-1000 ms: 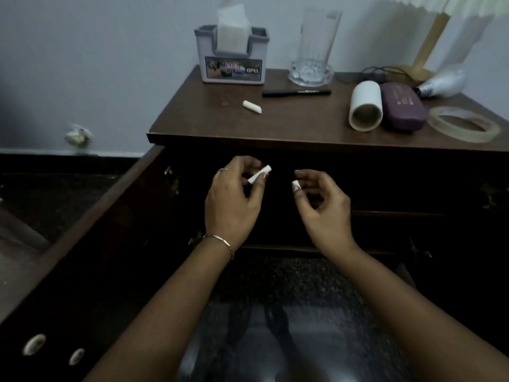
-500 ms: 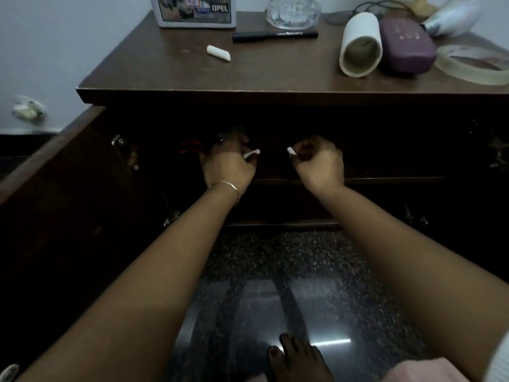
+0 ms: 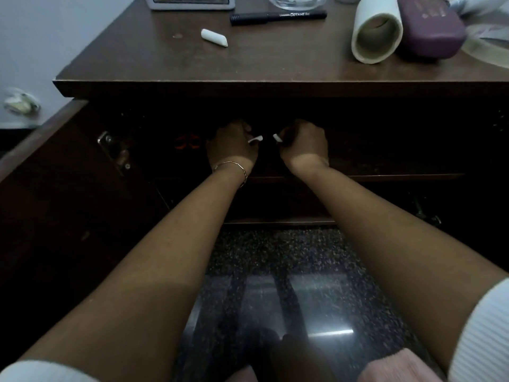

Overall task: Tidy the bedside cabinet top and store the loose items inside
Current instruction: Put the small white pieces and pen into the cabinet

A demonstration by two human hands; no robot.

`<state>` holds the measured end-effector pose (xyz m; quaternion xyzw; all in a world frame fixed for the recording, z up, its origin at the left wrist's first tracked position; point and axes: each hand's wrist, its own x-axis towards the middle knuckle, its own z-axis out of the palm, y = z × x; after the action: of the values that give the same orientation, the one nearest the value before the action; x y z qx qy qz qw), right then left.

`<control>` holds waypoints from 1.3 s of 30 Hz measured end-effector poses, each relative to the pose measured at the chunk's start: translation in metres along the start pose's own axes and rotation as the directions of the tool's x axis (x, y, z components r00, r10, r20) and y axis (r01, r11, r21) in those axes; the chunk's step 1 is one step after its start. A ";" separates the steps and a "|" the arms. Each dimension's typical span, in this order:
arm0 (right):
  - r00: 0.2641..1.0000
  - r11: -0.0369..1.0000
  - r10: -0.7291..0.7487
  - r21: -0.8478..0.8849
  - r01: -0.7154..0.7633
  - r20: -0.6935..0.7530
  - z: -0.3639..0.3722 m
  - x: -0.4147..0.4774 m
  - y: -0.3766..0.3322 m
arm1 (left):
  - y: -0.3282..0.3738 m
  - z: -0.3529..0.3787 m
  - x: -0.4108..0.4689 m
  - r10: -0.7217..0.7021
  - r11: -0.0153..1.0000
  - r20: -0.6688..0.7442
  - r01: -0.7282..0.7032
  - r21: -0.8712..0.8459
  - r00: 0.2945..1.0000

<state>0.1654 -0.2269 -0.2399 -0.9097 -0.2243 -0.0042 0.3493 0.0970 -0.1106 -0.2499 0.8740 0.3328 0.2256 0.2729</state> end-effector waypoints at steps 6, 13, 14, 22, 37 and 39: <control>1.000 1.000 -0.008 0.014 0.009 -0.020 -0.001 -0.001 0.002 | -0.003 -0.003 -0.001 0.025 0.998 0.000 -0.025 -0.061 1.000; 1.000 0.997 0.021 0.080 -0.019 -0.022 -0.006 -0.011 0.008 | -0.004 -0.016 -0.011 0.035 0.997 -0.012 -0.036 -0.070 0.999; 1.000 0.996 0.024 0.084 -0.023 -0.017 -0.007 -0.014 0.010 | -0.004 -0.018 -0.013 0.036 0.997 -0.010 -0.036 -0.068 0.999; 1.000 0.994 -0.010 0.113 0.013 -0.028 -0.015 -0.035 0.018 | -0.009 -0.030 -0.035 0.076 0.996 -0.028 -0.077 -0.035 0.997; 0.970 0.980 -0.195 0.019 0.199 -0.142 -0.028 -0.078 -0.006 | -0.007 -0.068 -0.068 0.225 0.973 -0.081 -0.220 0.062 0.971; 0.956 0.965 -0.253 0.032 0.261 -0.151 -0.035 -0.083 -0.018 | -0.006 -0.083 -0.073 0.303 0.953 -0.101 -0.300 0.041 0.948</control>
<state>0.0886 -0.2709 -0.2162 -0.8608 -0.3146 -0.1099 0.3847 -0.0030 -0.1309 -0.2066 0.9048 0.2121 0.3064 0.2062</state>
